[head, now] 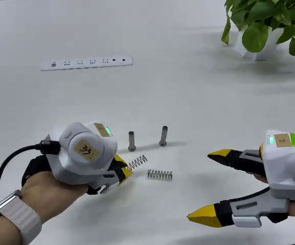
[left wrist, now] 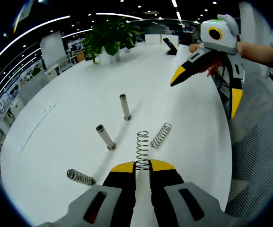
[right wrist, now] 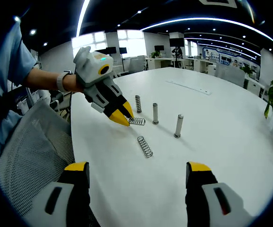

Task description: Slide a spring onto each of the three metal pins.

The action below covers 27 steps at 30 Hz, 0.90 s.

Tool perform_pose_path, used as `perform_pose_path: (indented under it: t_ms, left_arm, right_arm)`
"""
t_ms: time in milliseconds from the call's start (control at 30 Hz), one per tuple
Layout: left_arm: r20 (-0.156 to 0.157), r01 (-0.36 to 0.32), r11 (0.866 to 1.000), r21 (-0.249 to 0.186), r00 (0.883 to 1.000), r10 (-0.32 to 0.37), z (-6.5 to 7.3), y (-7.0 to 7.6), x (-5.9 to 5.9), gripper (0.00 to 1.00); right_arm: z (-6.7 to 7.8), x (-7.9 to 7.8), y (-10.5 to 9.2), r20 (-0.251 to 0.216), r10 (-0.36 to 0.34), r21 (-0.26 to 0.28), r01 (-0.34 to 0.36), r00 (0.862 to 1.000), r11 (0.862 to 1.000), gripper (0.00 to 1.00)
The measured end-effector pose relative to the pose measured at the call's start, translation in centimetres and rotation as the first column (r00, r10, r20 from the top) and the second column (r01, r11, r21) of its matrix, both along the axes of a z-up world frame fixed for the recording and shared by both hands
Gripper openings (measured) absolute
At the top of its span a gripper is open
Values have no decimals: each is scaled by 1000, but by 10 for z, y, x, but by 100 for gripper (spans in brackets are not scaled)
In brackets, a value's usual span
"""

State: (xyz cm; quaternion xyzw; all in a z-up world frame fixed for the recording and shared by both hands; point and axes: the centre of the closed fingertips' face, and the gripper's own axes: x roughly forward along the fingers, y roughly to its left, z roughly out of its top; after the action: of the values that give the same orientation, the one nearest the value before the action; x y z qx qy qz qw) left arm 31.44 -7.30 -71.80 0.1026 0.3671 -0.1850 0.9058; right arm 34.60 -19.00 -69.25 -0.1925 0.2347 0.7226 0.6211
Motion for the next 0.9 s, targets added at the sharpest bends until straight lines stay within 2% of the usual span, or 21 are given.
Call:
perform_pose_path:
  t_ms: [100, 267, 467, 567, 667, 900]
  left_arm:
    - [32, -4, 1000, -17, 999, 5, 8, 0, -6, 10]
    - [47, -20, 999, -37, 999, 22, 19, -1, -14, 10]
    - [74, -1, 1000, -29, 997, 3, 25, -1, -23, 10]
    - [92, 48, 999, -23, 995, -46, 28, -7, -29, 10]
    - [91, 79, 997, -5, 993, -78, 28, -12, -35, 10]
    - [94, 170, 985, -14, 981, -168, 25, -26, -45, 10]
  right_arm:
    - [6, -1, 5, 18, 22, 3, -22, 1000, 1000, 84]
    - [15, -4, 17, 23, 46, 27, -47, 999, 999, 84]
    - [16, -12, 28, 33, 104, 26, -105, 994, 994, 83]
    - [18, -16, 33, 30, 129, 31, -130, 991, 991, 81]
    - [23, -21, 38, 21, 154, 37, -154, 988, 987, 76]
    - [31, -33, 50, 26, 232, 39, -232, 972, 972, 63]
